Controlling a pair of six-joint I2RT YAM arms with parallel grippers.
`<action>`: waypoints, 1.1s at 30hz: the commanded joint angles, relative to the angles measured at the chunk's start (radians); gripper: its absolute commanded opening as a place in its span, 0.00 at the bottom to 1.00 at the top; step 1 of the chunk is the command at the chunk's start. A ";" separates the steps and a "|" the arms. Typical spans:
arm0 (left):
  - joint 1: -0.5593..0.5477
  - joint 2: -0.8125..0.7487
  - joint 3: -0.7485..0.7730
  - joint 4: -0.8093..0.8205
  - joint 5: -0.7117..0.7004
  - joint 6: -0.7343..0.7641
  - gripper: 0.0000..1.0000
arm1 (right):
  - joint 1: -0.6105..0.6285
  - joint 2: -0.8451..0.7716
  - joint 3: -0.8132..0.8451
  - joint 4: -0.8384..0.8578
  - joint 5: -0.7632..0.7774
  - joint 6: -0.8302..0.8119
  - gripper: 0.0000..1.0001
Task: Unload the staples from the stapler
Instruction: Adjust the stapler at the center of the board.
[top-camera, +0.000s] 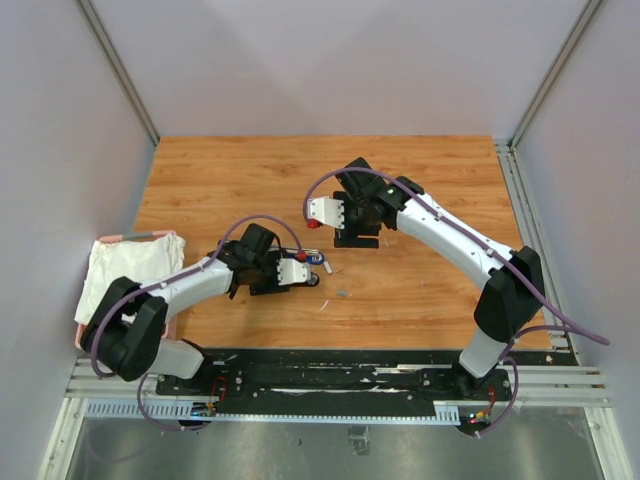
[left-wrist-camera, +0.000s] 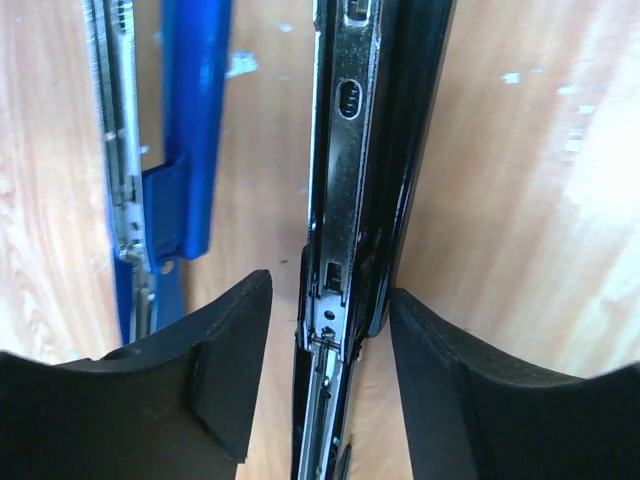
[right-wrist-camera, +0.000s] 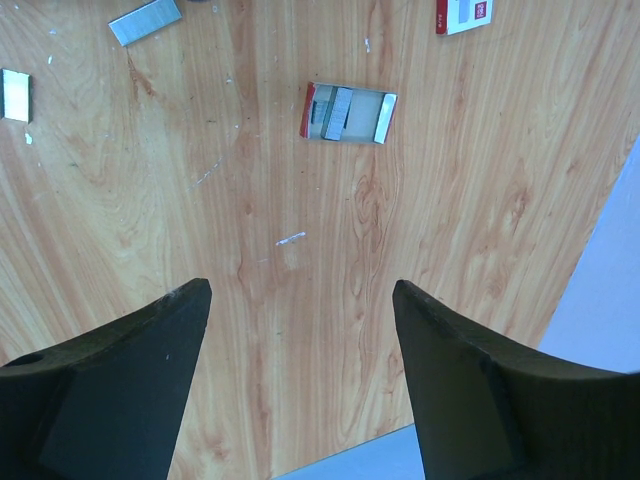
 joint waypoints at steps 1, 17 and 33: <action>0.010 0.034 0.057 0.047 -0.096 -0.009 0.60 | -0.015 -0.012 0.000 -0.003 0.006 -0.005 0.76; 0.012 -0.169 0.306 -0.413 0.058 -0.028 0.98 | -0.072 0.049 0.162 -0.313 -0.182 -0.004 0.84; 0.052 -0.306 0.484 -0.605 -0.108 -0.448 0.98 | -0.103 -0.023 -0.076 -0.163 -0.443 0.202 0.81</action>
